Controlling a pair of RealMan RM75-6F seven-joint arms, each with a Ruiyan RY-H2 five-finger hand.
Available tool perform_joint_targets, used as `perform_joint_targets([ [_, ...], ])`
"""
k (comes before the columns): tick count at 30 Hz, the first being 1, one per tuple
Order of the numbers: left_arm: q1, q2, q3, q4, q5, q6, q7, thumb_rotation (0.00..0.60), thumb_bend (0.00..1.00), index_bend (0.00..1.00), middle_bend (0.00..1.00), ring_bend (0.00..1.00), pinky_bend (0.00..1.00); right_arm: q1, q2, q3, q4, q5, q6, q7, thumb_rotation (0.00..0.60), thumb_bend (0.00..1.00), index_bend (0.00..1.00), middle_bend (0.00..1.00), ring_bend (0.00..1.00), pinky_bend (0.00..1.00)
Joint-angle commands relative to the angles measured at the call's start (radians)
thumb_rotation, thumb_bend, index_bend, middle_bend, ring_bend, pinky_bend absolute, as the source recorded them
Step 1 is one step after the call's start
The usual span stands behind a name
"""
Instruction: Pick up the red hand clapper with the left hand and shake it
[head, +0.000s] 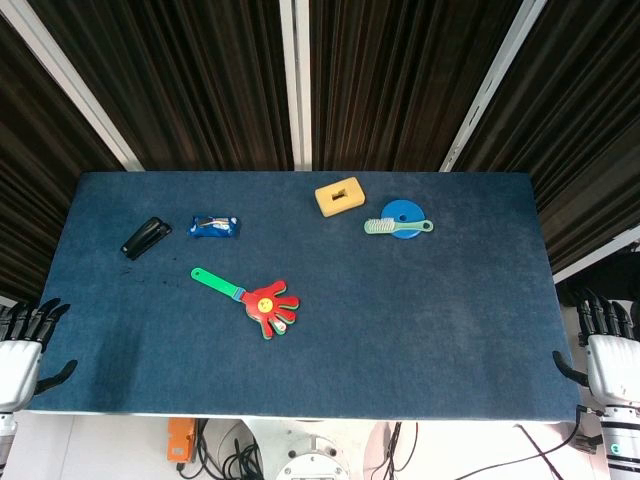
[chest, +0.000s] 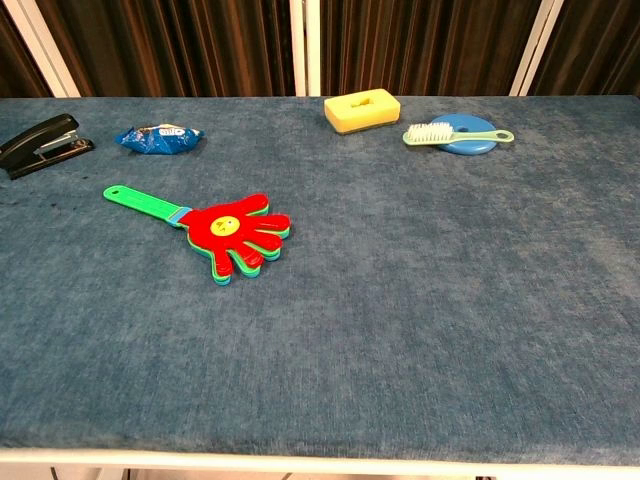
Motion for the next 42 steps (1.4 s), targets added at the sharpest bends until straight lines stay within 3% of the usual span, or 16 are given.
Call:
perform_joint_targets([
  [1,0.003,-0.002,-0.004,0.000,0.003,-0.002,-0.001,0.600,0.21,0.12,0.09,0.00,0.02,-0.003,-0.003,0.003,0.002,-0.013,0.005,0.007,0.600,0.17,0.00,0.00,0.00,0.00],
  [11,-0.009,0.026,-0.019,-0.038,0.030,-0.020,-0.027,0.600,0.21,0.11,0.09,0.00,0.03,-0.001,0.039,0.037,-0.053,-0.038,0.020,0.030,0.600,0.17,0.00,0.00,0.00,0.00],
  [19,-0.132,0.027,-0.036,-0.049,0.085,-0.179,-0.033,0.600,0.21,0.12,0.12,0.00,0.06,0.013,0.059,0.052,-0.091,-0.050,0.007,-0.007,0.600,0.20,0.00,0.00,0.00,0.00],
  [31,-0.381,-0.114,-0.118,0.083,0.031,-0.506,-0.009,0.600,0.27,0.13,0.13,0.00,0.08,0.015,0.064,0.051,-0.110,-0.061,-0.009,-0.020,0.600,0.20,0.00,0.00,0.00,0.00],
  [42,-0.512,-0.251,-0.127,0.248,0.013,-0.647,-0.080,0.600,0.28,0.13,0.13,0.00,0.08,0.015,0.057,0.053,-0.099,-0.049,-0.027,-0.020,0.600,0.20,0.00,0.00,0.00,0.00],
])
